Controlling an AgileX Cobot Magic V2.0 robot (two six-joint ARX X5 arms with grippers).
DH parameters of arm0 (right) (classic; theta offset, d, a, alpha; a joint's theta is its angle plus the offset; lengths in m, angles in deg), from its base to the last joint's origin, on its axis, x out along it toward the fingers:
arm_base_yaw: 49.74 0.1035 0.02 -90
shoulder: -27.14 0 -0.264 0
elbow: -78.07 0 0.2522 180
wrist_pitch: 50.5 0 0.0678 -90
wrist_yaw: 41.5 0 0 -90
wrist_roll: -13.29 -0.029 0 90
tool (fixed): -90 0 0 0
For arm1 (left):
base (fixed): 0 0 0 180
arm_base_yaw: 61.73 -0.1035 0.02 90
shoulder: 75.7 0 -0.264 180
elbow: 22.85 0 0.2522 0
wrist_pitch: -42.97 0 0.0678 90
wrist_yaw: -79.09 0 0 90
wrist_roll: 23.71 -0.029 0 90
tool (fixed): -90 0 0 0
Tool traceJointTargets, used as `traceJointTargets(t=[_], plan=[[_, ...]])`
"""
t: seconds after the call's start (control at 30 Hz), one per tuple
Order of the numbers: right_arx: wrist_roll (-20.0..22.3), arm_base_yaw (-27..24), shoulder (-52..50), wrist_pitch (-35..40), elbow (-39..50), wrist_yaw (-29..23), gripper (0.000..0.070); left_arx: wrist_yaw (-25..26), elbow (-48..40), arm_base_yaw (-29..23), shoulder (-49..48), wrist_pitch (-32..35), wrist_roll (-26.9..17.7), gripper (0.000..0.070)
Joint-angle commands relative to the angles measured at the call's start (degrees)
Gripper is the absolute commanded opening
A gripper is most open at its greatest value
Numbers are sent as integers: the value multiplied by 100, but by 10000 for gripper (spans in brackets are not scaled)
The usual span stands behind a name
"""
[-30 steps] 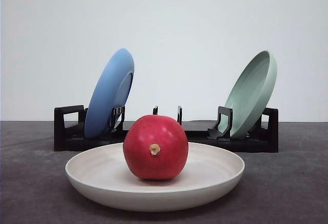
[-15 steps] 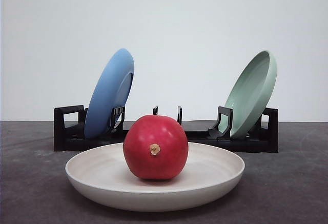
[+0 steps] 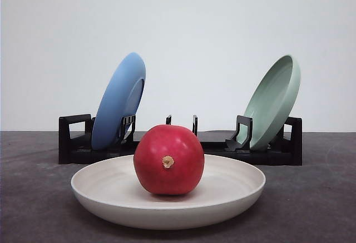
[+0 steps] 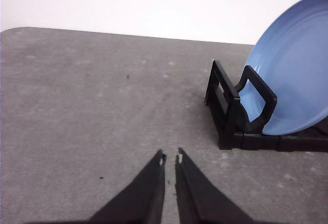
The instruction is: Place pomegranate in white plate
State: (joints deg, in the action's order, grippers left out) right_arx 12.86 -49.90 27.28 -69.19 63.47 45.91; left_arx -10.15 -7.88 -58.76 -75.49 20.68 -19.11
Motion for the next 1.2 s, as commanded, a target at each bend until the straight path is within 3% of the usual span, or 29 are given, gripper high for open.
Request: traceJointTargets(t=[0.0,1.17], plan=[[-66,-7,7,66,22,13,29,-13,-52,-4,-4,68,42,17],[-66,-7,7,63,22,13,29,-13,-52,-4,-4,66,42,17]])
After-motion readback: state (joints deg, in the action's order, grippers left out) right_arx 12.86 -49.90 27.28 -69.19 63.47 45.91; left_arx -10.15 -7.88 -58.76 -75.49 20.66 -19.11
